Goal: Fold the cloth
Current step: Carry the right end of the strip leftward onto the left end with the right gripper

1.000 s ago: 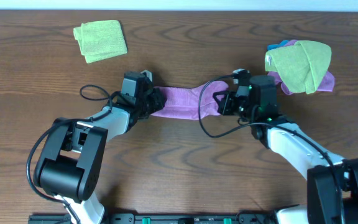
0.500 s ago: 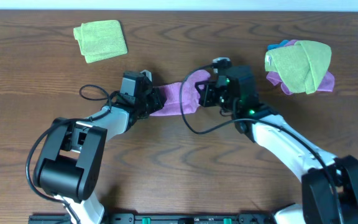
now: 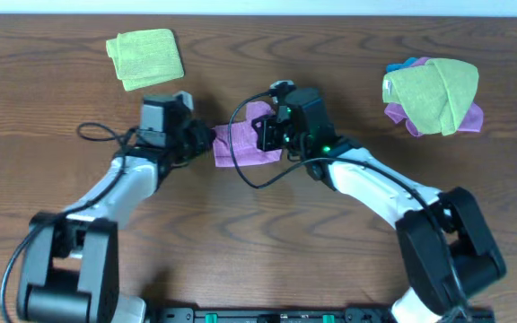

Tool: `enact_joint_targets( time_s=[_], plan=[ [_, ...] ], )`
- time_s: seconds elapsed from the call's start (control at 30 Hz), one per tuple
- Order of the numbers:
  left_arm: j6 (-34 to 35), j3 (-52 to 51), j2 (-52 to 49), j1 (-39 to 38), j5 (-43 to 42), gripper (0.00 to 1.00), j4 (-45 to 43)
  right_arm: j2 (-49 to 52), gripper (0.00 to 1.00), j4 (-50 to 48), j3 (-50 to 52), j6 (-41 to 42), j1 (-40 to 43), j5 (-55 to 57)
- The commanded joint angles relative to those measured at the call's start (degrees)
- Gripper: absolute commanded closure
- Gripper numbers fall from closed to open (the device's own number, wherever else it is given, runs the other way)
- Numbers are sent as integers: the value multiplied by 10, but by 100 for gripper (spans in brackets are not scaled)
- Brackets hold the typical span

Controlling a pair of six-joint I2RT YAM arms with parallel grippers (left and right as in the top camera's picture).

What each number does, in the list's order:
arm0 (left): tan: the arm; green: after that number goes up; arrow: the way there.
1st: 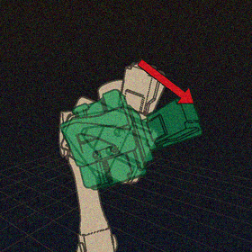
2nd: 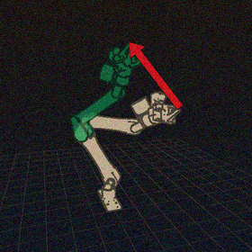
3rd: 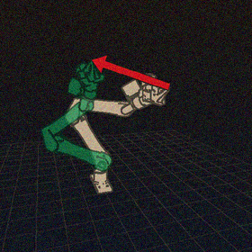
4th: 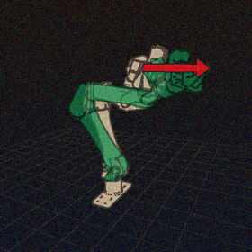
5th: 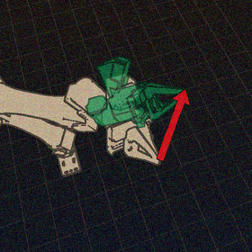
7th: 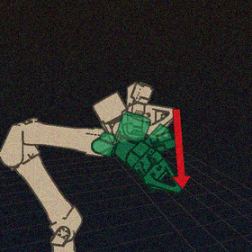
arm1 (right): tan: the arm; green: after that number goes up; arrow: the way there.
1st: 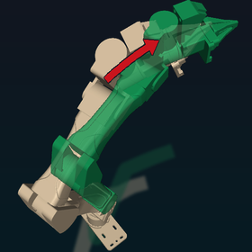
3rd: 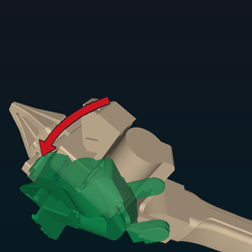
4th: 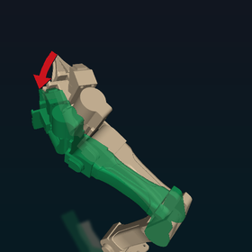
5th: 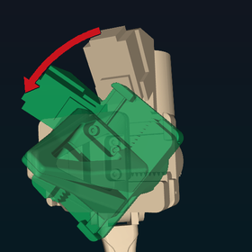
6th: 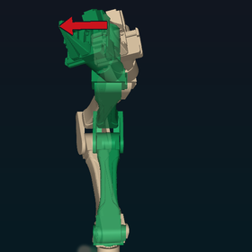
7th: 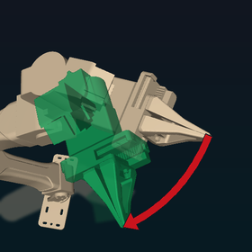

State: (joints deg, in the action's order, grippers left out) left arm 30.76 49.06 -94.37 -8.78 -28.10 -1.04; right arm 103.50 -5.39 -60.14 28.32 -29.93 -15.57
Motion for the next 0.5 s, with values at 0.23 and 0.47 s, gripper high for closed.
enact_joint_targets(
  time_s=[0.23, 0.47],
  plan=[
    [-56, 10, 66, 57, 4, 94, 63, 54, 99, 0, -44, 17, -31, 19],
    [-56, 10, 72, 62, 4, 94, 71, 80, 99, 0, -65, 17, -39, 21]
  ],
)
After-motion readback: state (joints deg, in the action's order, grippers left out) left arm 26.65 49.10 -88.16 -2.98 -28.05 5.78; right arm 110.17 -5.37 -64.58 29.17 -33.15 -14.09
